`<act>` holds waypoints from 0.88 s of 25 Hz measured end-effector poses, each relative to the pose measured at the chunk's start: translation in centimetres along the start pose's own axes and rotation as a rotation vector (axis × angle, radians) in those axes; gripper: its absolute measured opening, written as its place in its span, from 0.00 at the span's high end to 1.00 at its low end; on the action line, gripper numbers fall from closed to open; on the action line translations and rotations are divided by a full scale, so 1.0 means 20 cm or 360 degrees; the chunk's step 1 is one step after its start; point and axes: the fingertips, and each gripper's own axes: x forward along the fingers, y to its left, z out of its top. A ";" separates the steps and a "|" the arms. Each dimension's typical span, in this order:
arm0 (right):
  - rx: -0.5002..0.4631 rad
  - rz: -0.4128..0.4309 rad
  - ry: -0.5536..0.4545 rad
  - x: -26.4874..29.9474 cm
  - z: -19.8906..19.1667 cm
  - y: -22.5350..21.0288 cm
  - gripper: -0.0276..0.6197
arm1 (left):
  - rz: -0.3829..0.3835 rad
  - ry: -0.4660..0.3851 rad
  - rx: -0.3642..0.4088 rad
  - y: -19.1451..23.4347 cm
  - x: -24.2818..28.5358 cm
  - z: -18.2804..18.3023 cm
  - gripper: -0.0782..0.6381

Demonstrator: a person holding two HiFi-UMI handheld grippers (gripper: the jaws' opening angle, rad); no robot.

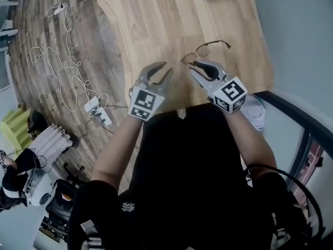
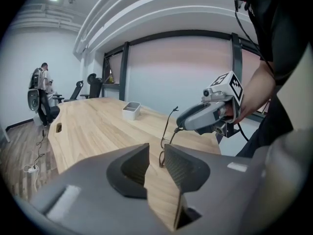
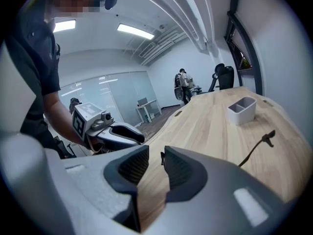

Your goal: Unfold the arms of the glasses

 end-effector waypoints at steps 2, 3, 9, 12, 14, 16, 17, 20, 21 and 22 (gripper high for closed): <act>-0.0004 0.0006 0.0003 0.01 -0.01 0.02 0.80 | 0.0042 -0.0017 -0.0012 0.03 -0.04 -0.01 0.75; -0.0007 0.0010 0.0005 0.02 -0.02 0.04 0.80 | 0.0058 -0.0023 -0.0014 0.04 -0.06 -0.01 0.75; -0.0036 0.0034 0.0024 0.04 -0.03 0.14 0.80 | 0.0118 -0.0061 -0.0036 0.07 -0.17 -0.02 0.75; -0.0048 0.0038 0.0034 0.04 -0.03 0.16 0.80 | 0.0137 -0.0078 -0.0039 0.07 -0.21 -0.02 0.75; -0.0051 0.0042 0.0040 0.04 -0.03 0.17 0.80 | 0.0146 -0.0087 -0.0045 0.07 -0.23 -0.02 0.75; -0.0050 0.0049 0.0043 0.05 -0.03 0.18 0.80 | 0.0154 -0.0096 -0.0049 0.08 -0.24 -0.02 0.75; -0.0048 0.0053 0.0045 0.05 -0.03 0.19 0.80 | 0.0158 -0.0101 -0.0049 0.09 -0.25 -0.02 0.75; -0.0042 0.0071 0.0054 0.06 -0.03 0.22 0.80 | 0.0165 -0.0116 -0.0050 0.10 -0.28 0.00 0.75; -0.0039 0.0080 0.0056 0.06 -0.03 0.22 0.80 | 0.0168 -0.0118 -0.0049 0.10 -0.29 0.00 0.75; -0.0033 0.0093 0.0057 0.06 -0.03 0.23 0.80 | 0.0170 -0.0120 -0.0048 0.11 -0.29 0.00 0.75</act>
